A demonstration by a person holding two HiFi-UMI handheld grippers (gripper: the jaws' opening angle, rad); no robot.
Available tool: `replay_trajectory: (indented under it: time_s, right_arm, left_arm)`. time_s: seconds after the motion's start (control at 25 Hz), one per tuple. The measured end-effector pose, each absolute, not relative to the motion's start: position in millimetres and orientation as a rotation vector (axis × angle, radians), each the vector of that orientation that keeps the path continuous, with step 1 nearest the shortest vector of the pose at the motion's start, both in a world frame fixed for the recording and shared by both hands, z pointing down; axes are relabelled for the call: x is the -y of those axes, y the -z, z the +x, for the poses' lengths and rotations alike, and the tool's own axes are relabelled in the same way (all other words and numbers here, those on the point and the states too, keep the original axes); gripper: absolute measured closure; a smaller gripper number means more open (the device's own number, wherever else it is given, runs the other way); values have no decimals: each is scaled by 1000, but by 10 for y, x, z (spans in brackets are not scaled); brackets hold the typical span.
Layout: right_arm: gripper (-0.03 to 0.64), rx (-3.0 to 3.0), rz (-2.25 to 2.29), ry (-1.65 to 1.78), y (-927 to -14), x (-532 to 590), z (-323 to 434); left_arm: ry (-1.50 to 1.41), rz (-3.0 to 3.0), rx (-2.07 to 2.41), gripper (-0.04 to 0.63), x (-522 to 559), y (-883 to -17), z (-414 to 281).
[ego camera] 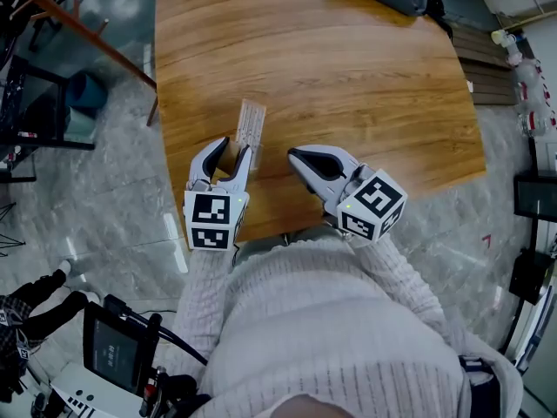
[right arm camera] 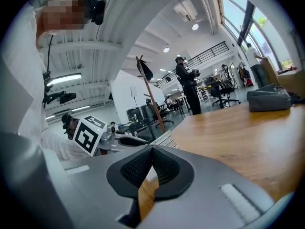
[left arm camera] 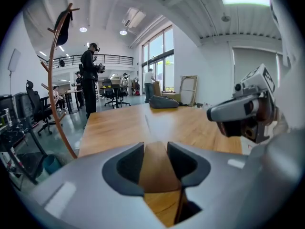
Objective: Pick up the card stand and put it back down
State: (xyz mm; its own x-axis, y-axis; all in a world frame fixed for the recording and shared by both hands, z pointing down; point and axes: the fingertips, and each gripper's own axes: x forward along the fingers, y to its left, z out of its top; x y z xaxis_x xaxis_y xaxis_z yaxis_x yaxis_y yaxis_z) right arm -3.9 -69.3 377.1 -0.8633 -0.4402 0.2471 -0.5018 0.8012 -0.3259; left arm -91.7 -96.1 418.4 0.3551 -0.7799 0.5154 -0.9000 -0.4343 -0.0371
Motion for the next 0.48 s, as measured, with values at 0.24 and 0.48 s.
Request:
replay_trajectory:
  time_s: [0.24,0.48]
  right_arm:
    - [620,2855,740,-536,-3694,739,-79]
    - [620,2873,749,-498,-3610,780,-77]
  left_arm:
    - [-648,2405,1560,439,1062,-3996,-953]
    - [-602,2414,1592,439,1099,-3889,-989]
